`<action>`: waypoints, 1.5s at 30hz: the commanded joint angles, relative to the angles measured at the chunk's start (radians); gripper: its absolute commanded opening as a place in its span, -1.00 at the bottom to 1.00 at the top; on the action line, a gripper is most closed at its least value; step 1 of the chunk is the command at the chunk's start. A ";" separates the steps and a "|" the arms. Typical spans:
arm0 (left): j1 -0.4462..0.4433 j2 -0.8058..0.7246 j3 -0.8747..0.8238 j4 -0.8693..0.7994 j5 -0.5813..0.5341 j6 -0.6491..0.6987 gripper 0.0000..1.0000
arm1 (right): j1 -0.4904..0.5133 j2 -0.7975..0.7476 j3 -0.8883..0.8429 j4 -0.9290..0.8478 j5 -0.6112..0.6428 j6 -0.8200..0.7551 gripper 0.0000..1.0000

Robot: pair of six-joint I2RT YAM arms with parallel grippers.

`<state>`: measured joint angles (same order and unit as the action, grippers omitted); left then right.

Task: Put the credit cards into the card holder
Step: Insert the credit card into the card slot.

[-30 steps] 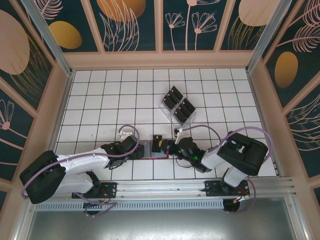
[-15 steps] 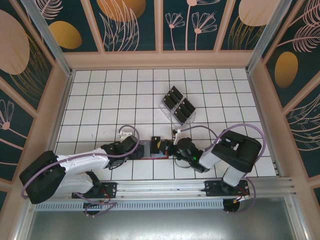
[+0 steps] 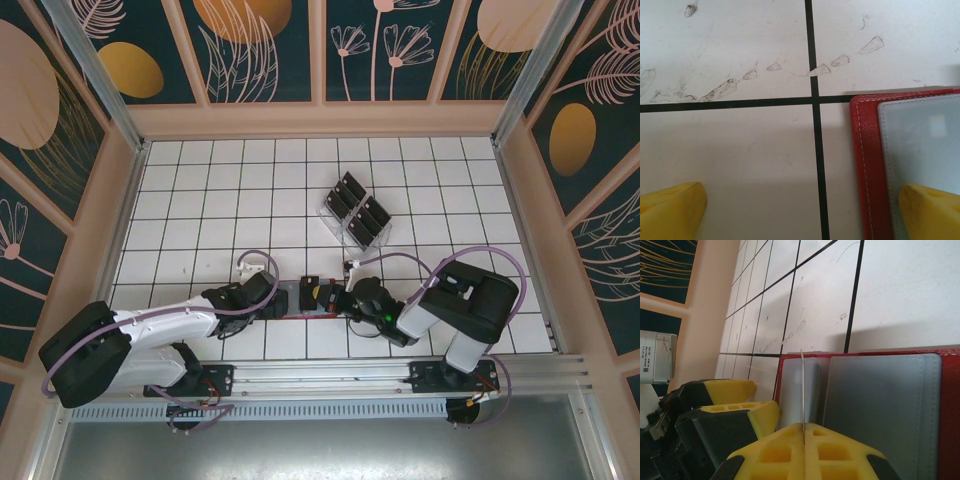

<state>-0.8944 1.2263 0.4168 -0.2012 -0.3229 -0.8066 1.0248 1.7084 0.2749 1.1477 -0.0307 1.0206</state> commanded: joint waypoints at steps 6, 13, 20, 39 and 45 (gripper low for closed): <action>-0.004 0.006 -0.029 -0.029 0.022 -0.014 0.97 | 0.015 0.021 -0.008 0.031 0.008 0.052 -1.00; -0.004 0.007 -0.029 -0.027 0.022 -0.012 0.97 | 0.025 0.022 -0.033 0.032 0.019 0.090 -1.00; -0.003 0.007 -0.027 -0.026 0.022 -0.009 0.97 | 0.025 0.036 -0.036 0.030 0.007 0.108 -1.00; -0.002 0.013 -0.027 -0.021 0.024 -0.007 0.97 | -0.001 0.106 0.024 0.006 -0.095 0.101 -1.00; -0.004 0.009 -0.026 -0.020 0.023 -0.009 0.97 | -0.012 0.131 0.056 -0.012 -0.132 0.092 -1.00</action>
<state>-0.8944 1.2263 0.4149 -0.1955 -0.3233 -0.8062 1.0183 1.8118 0.3099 1.1881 -0.1291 1.1324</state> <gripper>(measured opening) 0.985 0.046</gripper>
